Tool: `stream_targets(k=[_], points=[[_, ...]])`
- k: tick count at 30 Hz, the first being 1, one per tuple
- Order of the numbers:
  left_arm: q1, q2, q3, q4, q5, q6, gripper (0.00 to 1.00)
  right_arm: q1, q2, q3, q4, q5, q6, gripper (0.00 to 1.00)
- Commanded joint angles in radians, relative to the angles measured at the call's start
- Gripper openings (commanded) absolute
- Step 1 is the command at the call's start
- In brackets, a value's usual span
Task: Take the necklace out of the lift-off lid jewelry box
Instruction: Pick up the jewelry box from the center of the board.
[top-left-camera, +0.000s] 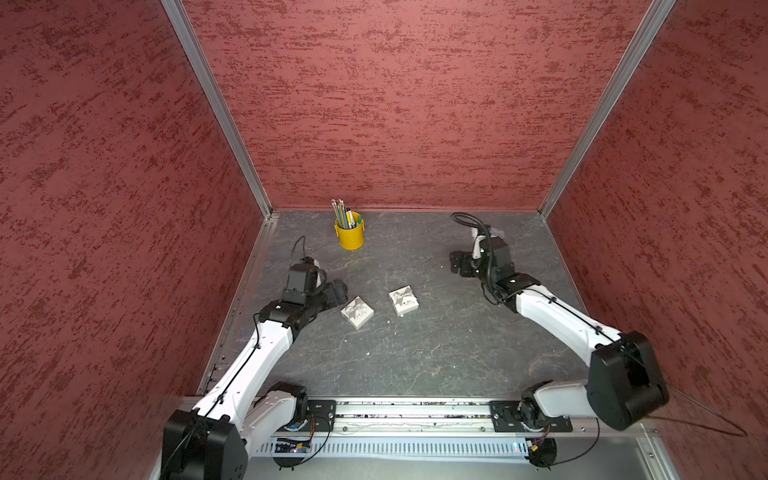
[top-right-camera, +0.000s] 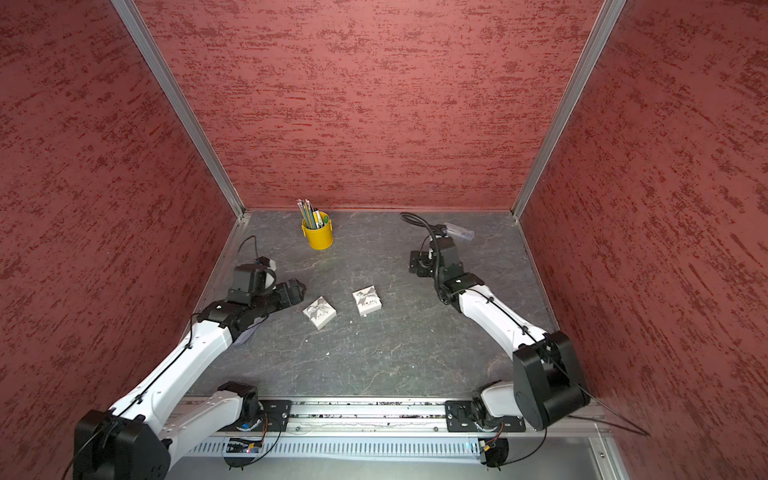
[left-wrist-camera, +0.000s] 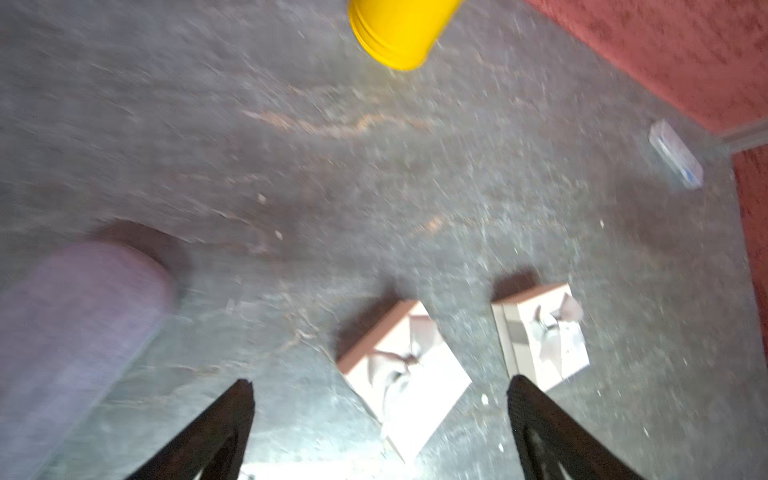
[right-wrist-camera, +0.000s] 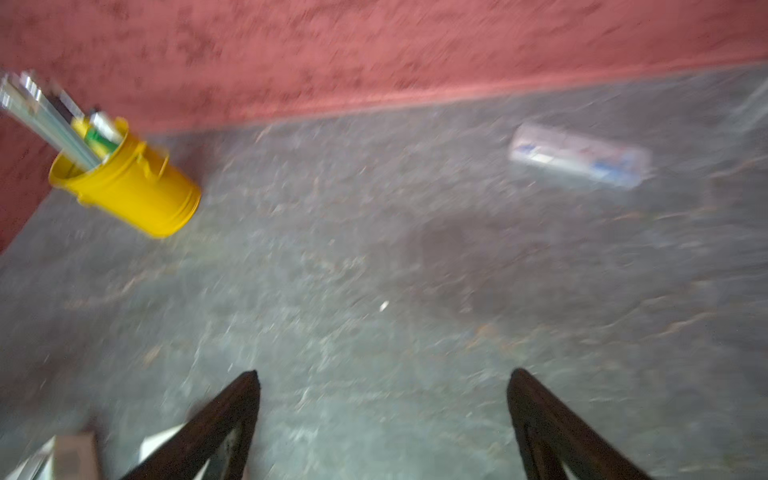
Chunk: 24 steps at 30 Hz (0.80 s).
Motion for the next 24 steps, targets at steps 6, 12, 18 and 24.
stream_targets(k=[6, 12, 18, 24], points=[[-0.256, 0.064, -0.038, 0.173, 0.01, -0.176, 0.8, 0.226, 0.259, 0.176, -0.197, -0.147, 0.075, 0.97], [-0.358, 0.154, 0.014, 0.168, -0.044, -0.179, 0.82, 0.273, 0.378, 0.307, -0.301, -0.122, 0.02, 0.99], [-0.375, 0.172, 0.01, 0.176, -0.058, -0.188, 0.84, 0.296, 0.436, 0.374, -0.355, -0.105, 0.0, 0.99], [-0.377, 0.158, 0.005, 0.157, -0.076, -0.184, 0.84, 0.321, 0.482, 0.418, -0.382, -0.099, -0.011, 0.99]])
